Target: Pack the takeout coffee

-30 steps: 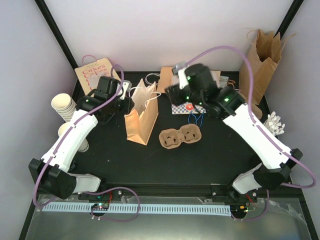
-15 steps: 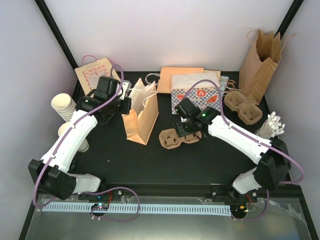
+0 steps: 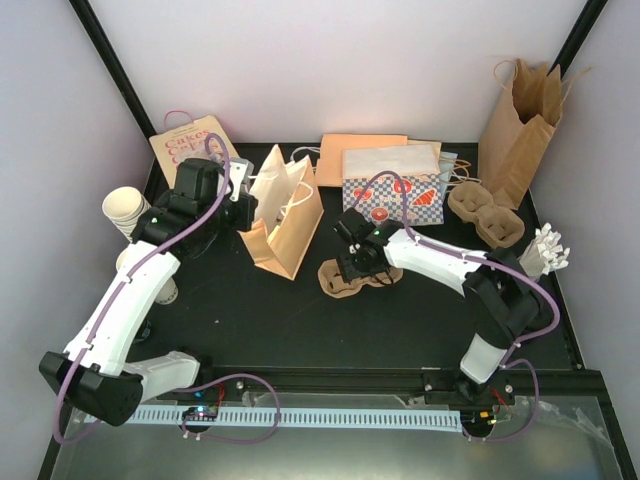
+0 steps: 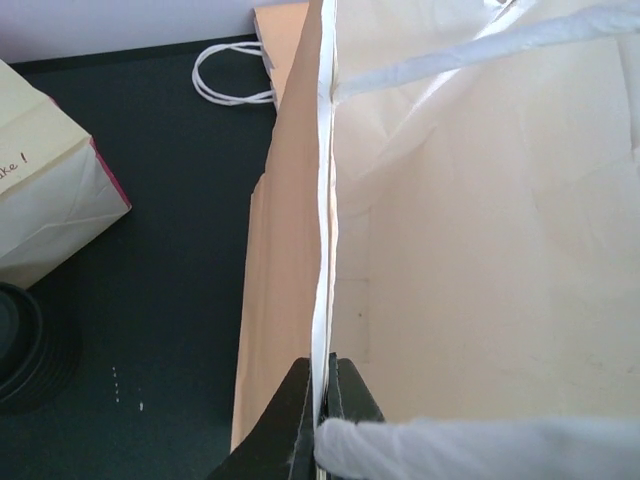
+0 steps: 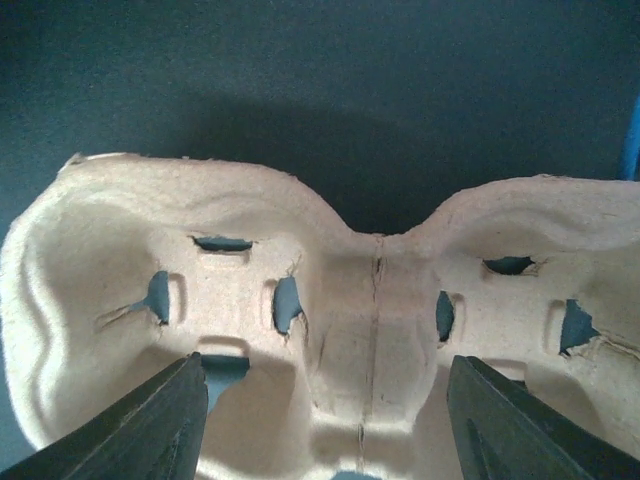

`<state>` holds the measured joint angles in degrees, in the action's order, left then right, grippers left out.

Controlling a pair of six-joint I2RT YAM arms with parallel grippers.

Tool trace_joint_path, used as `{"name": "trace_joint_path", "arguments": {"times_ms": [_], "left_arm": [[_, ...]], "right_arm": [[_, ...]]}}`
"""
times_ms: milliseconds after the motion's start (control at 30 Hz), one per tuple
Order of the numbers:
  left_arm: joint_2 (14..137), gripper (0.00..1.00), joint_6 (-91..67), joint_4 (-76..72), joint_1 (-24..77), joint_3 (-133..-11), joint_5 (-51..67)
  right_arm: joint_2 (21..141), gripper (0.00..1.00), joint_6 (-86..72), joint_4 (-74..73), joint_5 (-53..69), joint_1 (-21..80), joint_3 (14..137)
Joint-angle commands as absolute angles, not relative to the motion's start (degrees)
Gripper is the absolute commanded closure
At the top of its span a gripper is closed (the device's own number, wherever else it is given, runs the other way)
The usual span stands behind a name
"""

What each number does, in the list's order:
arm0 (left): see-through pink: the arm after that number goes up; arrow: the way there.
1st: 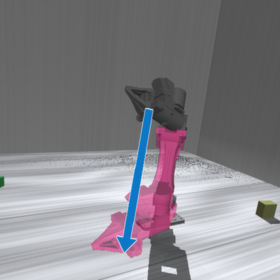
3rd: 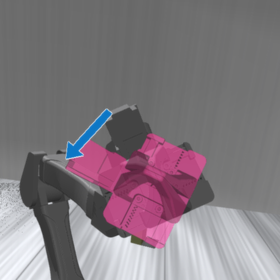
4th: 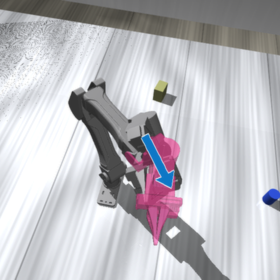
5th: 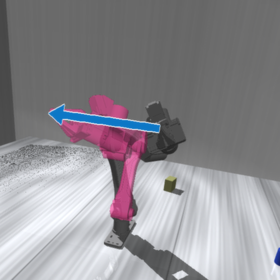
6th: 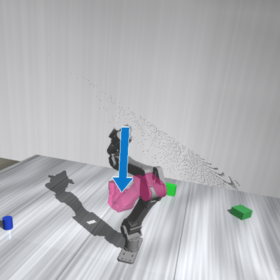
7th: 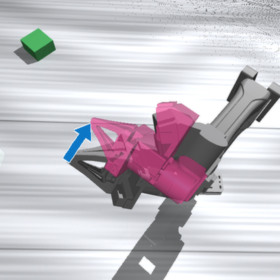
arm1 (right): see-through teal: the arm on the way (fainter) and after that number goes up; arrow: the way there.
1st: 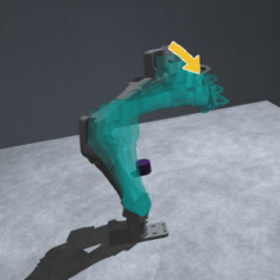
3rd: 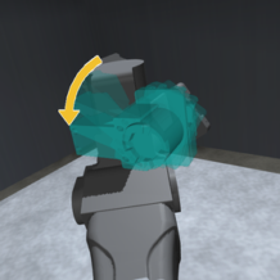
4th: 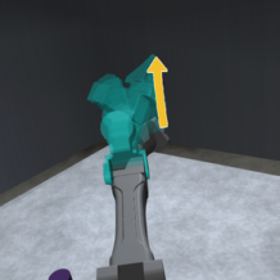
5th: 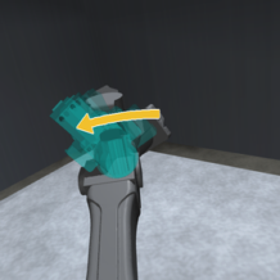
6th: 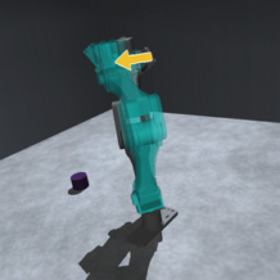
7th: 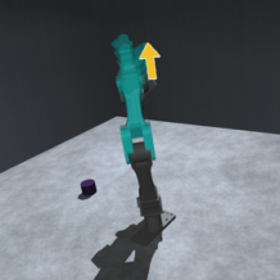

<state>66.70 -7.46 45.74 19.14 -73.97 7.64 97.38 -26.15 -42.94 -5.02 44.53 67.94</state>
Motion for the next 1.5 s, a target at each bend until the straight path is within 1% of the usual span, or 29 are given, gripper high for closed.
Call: {"name": "trace_joint_path", "arguments": {"times_ms": [0,200,400,500,567,633,700,967,1067,1300,1467], "left_arm": [[64.9,0.99,-6.3,42.9,18.8,-73.9,7.8],[63.9,0.98,-6.1,42.2,18.9,-73.6,7.0],[63.8,0.98,-5.9,42.2,18.9,-73.3,6.7],[63.7,0.98,-5.9,42.2,18.9,-73.2,6.8],[63.7,0.99,-5.9,42.2,18.9,-73.1,6.8],[63.6,0.98,-5.9,42.2,18.9,-73.0,6.7],[63.4,0.98,-5.9,42.2,18.9,-72.8,6.7],[62.6,0.98,-5.5,41.3,18.9,-71.7,5.5],[62.2,0.98,-5.4,40.7,18.9,-71.3,5.1],[62.3,0.98,-5.5,40.3,18.9,-70.6,6.2],[63.2,0.98,-4.8,39.8,19.3,-70.7,11.9]], "right_arm": [[99.4,0.32,-28.6,-40.3,-6.5,43.8,67.7],[101.6,0.33,-29.8,-39.7,-7.7,42.8,66.6],[103.8,0.38,-29.8,-39.1,-7.6,42.5,66.1],[104.1,0.42,-29.9,-38.8,-7.7,42.5,65.8],[103.9,0.48,-29.6,-38.9,-7.4,42.5,66.0],[103.1,0.52,-29.3,-39.1,-7.2,42.5,66.1],[101.7,0.55,-29.2,-39.2,-6.6,42.4,66.1],[92.4,0.58,-28.0,-40.7,-2.9,41.6,66.8],[88.5,0.61,-27.5,-41.9,-0.9,40.1,67.4],[78.8,0.61,-25.1,-44.4,5.8,34.4,70.6],[72.1,0.60,-21.0,-43.1,13.2,33.2,77.4]]}}
